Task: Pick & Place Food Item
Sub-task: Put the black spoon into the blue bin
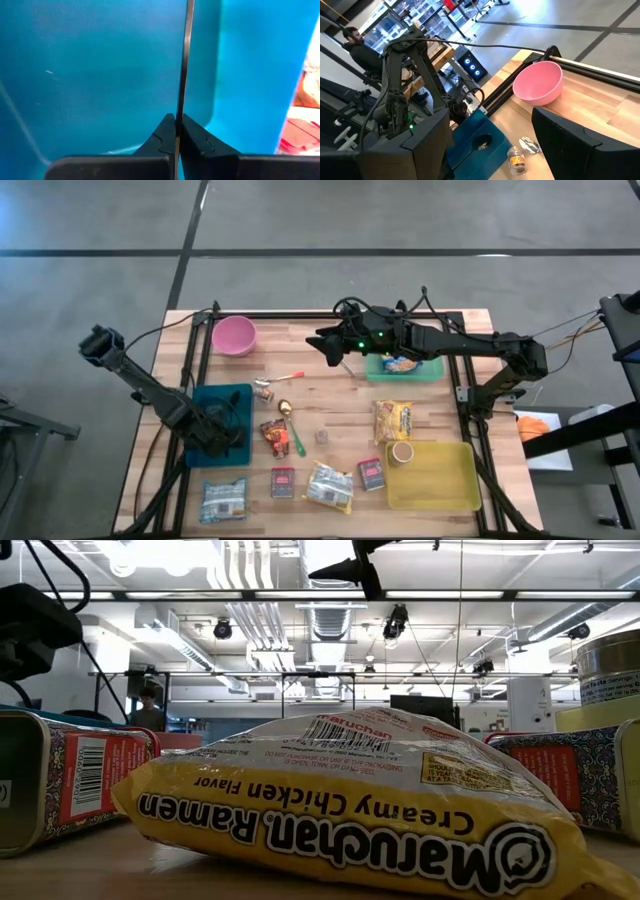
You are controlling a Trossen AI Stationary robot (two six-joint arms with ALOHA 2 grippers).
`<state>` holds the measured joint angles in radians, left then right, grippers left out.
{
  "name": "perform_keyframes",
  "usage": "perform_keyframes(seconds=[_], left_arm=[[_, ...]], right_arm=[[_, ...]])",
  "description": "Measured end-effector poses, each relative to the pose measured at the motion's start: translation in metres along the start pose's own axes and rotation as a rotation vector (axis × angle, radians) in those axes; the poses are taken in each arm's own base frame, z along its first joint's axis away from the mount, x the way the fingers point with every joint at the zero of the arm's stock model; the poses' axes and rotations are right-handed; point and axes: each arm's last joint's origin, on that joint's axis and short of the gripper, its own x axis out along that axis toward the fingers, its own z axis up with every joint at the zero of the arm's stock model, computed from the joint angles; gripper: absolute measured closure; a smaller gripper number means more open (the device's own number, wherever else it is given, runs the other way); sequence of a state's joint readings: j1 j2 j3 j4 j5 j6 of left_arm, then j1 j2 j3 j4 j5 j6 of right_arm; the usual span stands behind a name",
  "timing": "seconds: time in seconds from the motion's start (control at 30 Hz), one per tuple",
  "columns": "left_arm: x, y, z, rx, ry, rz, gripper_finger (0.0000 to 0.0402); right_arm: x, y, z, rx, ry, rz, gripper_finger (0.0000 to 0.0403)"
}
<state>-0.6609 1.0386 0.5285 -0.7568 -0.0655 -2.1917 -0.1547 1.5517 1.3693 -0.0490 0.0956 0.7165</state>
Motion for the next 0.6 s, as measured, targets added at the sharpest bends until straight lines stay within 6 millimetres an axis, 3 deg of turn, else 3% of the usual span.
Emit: perform_keyframes(seconds=[0.6], left_arm=[[0.031, -0.025, 0.022, 0.051, 0.014, 0.022, 0.0395]], right_arm=[[0.0, -0.001, -0.004, -0.004, 0.067, 0.016, 0.0125]])
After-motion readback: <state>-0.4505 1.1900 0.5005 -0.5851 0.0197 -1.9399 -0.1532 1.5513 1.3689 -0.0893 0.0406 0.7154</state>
